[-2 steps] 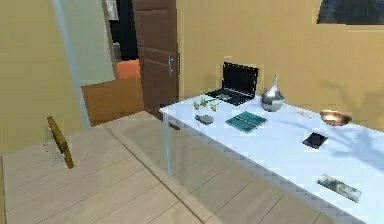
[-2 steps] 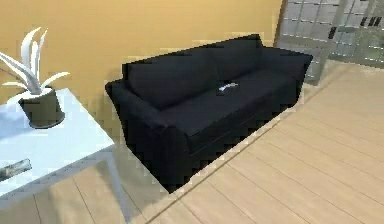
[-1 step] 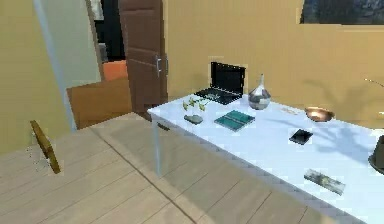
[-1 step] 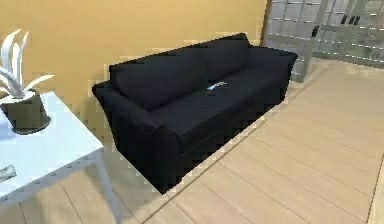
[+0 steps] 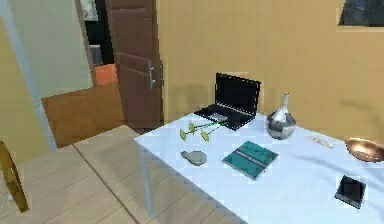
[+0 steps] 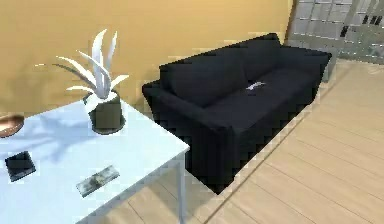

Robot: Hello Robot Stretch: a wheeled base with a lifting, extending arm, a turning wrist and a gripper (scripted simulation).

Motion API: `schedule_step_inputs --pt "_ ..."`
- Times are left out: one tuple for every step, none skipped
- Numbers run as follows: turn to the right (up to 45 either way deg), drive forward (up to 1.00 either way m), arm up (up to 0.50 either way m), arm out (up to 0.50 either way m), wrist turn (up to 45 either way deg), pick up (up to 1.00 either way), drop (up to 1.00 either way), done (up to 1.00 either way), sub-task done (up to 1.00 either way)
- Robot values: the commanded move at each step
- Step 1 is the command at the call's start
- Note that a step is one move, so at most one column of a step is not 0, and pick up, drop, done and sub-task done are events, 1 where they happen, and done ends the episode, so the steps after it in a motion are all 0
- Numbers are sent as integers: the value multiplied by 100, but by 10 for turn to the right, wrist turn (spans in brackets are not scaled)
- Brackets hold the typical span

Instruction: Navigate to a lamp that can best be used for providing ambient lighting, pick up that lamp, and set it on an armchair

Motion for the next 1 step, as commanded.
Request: schedule_step_inputs --pt "-450 0 0 0 0 0 0 0 0"
